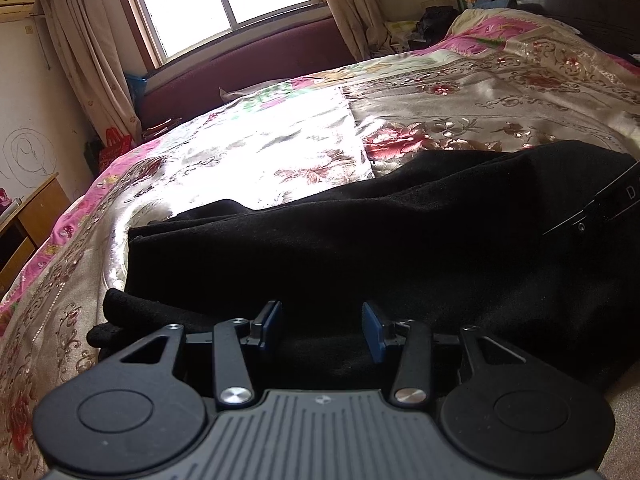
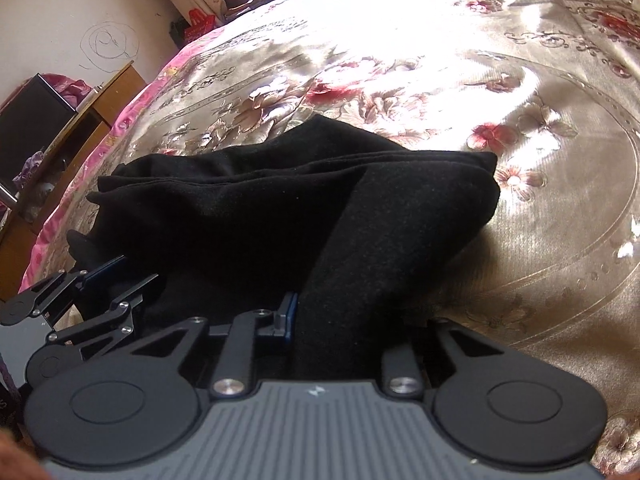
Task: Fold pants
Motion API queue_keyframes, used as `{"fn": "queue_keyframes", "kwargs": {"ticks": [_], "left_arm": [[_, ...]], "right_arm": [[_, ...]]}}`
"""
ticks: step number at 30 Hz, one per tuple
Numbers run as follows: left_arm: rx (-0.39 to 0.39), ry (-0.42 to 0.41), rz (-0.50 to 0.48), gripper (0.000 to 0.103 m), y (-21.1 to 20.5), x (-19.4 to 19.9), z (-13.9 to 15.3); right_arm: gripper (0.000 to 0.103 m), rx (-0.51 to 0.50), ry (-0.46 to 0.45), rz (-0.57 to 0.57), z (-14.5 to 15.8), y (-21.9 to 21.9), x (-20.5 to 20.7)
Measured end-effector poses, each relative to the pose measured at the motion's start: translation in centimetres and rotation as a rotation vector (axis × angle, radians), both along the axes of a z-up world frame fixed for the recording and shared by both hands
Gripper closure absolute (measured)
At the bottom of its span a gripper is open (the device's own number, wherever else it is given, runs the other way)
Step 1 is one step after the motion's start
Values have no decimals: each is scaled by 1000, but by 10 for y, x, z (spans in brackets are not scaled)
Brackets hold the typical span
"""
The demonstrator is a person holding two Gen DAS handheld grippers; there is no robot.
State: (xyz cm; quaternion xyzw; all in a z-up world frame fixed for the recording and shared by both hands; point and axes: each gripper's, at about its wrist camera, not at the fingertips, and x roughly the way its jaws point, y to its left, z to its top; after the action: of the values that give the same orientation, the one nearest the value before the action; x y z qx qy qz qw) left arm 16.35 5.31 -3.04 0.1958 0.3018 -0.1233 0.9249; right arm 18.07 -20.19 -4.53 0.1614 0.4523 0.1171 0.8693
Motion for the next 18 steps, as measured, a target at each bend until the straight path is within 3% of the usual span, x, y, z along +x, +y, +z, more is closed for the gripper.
{"fn": "queue_keyframes", "kwargs": {"ticks": [7, 18], "left_arm": [[88, -13, -68, 51, -19, -14, 0], [75, 21, -220, 51, -63, -50, 7]], "right_arm": [[84, -11, -14, 25, 8, -4, -15], [85, -55, -24, 46, 20, -28, -50]]}}
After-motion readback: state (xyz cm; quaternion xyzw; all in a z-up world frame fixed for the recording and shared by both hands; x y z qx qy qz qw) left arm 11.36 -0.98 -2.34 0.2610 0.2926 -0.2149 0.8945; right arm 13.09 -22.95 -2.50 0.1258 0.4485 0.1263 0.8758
